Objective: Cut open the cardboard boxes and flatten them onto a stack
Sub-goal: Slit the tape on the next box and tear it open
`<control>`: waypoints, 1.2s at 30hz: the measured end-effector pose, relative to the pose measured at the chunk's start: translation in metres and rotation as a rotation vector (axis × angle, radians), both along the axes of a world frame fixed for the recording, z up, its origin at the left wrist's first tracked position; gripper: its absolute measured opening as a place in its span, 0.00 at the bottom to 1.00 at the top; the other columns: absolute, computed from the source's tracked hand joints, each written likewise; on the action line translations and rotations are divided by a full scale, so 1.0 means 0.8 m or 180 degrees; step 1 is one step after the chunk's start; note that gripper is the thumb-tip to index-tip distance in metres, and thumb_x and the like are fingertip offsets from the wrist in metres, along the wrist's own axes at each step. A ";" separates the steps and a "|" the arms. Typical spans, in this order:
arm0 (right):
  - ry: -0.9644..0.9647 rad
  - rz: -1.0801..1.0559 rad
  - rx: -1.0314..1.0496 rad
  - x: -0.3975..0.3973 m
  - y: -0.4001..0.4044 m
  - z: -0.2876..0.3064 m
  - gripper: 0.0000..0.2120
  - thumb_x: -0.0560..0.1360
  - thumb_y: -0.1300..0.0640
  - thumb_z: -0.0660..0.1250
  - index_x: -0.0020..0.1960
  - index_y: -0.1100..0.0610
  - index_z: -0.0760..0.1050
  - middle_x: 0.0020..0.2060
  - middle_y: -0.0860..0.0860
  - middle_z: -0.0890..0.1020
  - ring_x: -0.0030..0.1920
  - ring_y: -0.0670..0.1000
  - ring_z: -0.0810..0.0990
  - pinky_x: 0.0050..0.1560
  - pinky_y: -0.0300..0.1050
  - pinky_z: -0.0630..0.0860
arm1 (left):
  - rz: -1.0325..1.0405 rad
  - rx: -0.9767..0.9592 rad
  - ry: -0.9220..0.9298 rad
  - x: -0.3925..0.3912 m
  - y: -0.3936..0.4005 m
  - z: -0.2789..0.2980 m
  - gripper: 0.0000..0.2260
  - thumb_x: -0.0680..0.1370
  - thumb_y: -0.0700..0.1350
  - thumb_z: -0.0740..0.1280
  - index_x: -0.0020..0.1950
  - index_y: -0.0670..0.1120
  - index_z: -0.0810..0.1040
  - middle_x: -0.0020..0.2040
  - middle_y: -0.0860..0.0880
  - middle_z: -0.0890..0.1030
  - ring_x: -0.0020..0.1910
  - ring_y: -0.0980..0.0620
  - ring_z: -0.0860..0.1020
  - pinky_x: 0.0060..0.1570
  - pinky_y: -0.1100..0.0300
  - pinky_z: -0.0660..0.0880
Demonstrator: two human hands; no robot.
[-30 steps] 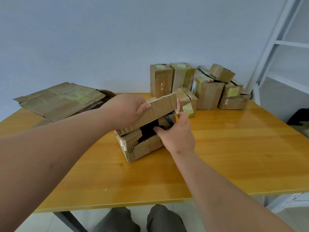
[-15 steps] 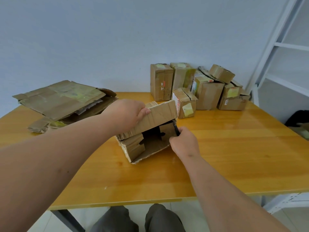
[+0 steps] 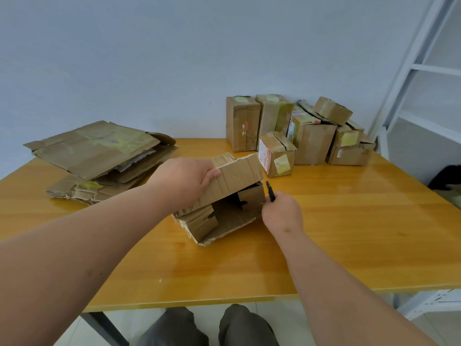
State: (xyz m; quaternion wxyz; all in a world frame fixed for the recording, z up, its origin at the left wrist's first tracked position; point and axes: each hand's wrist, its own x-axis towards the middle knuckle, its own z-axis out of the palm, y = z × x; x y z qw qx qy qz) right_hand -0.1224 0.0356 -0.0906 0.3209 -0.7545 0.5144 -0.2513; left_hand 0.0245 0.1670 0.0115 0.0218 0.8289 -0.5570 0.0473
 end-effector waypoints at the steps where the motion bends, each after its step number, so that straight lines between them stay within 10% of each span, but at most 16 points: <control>1: -0.0135 -0.0019 0.0069 -0.001 0.001 -0.001 0.07 0.81 0.56 0.59 0.49 0.54 0.76 0.38 0.51 0.78 0.36 0.52 0.75 0.33 0.43 0.68 | 0.0034 -0.0009 0.0024 0.002 0.001 -0.001 0.15 0.84 0.56 0.47 0.49 0.51 0.68 0.36 0.53 0.72 0.34 0.57 0.69 0.31 0.64 0.63; 8: -0.0267 0.0155 0.0317 -0.016 -0.006 0.001 0.05 0.78 0.56 0.64 0.53 0.52 0.73 0.43 0.52 0.79 0.40 0.52 0.77 0.41 0.50 0.76 | -0.0142 -0.0150 0.0118 0.002 -0.005 -0.003 0.16 0.84 0.56 0.47 0.41 0.52 0.66 0.36 0.51 0.73 0.34 0.55 0.71 0.31 0.62 0.63; 14: -0.0330 0.0073 -0.0276 -0.008 0.021 0.013 0.26 0.65 0.34 0.73 0.53 0.46 0.66 0.43 0.43 0.77 0.42 0.47 0.78 0.38 0.47 0.76 | -0.0238 -0.0258 0.0109 -0.008 -0.014 0.004 0.16 0.84 0.56 0.47 0.45 0.51 0.69 0.37 0.51 0.73 0.34 0.56 0.71 0.31 0.63 0.64; 20: -0.0624 -0.0246 -0.0629 0.012 0.034 0.018 0.36 0.63 0.33 0.74 0.61 0.48 0.63 0.50 0.43 0.73 0.42 0.48 0.75 0.37 0.45 0.75 | -0.0227 -0.0469 0.0507 -0.001 -0.012 0.006 0.17 0.84 0.57 0.49 0.41 0.51 0.68 0.37 0.49 0.74 0.36 0.53 0.73 0.33 0.61 0.68; 31: -0.0719 0.0449 -0.0387 -0.015 0.019 0.005 0.10 0.76 0.56 0.65 0.55 0.49 0.68 0.37 0.43 0.77 0.34 0.47 0.79 0.33 0.43 0.72 | -0.0255 -0.0398 0.0194 0.002 -0.005 0.006 0.17 0.84 0.57 0.49 0.41 0.50 0.66 0.35 0.51 0.72 0.32 0.55 0.70 0.31 0.60 0.65; 36: -0.1408 0.0378 0.0602 -0.034 0.016 0.009 0.04 0.79 0.59 0.63 0.45 0.55 0.73 0.35 0.50 0.75 0.34 0.51 0.73 0.33 0.47 0.75 | -0.0173 -0.0297 -0.0748 0.000 0.005 0.006 0.15 0.83 0.58 0.49 0.57 0.52 0.70 0.39 0.53 0.77 0.35 0.54 0.75 0.33 0.58 0.72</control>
